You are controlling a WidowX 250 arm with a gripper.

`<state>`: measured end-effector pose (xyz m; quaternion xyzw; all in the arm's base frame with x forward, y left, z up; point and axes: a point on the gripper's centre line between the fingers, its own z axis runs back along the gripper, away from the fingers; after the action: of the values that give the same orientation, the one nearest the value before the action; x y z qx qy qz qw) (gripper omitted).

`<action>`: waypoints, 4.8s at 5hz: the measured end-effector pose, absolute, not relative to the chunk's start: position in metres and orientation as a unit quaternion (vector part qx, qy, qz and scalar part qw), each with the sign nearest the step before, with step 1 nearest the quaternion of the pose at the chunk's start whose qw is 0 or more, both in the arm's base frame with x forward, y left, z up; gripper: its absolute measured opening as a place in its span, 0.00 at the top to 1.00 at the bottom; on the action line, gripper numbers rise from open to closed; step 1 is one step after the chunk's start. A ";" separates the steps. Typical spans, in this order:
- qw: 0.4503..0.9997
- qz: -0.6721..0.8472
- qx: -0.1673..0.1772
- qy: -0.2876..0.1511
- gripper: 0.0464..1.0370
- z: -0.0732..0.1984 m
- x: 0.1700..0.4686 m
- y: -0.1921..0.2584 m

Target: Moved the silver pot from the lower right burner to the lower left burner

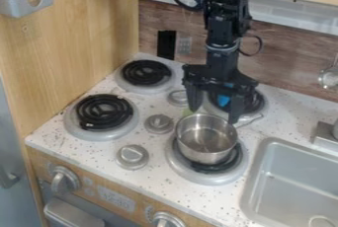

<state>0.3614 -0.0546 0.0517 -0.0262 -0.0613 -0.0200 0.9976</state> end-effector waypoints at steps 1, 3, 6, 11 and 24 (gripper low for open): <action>0.999 -0.022 -0.024 -0.038 0.04 0.037 0.356 -0.056; 0.999 -0.039 0.001 -0.009 0.04 0.007 0.367 -0.069; 0.998 -0.063 0.013 0.015 0.04 -0.027 0.376 -0.090; 0.997 -0.072 0.018 0.034 0.92 -0.034 0.372 -0.092; 0.998 0.045 0.053 0.008 0.98 -0.031 0.403 0.108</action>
<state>0.4027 0.1079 -0.0305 0.0530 0.0083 0.0447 0.9976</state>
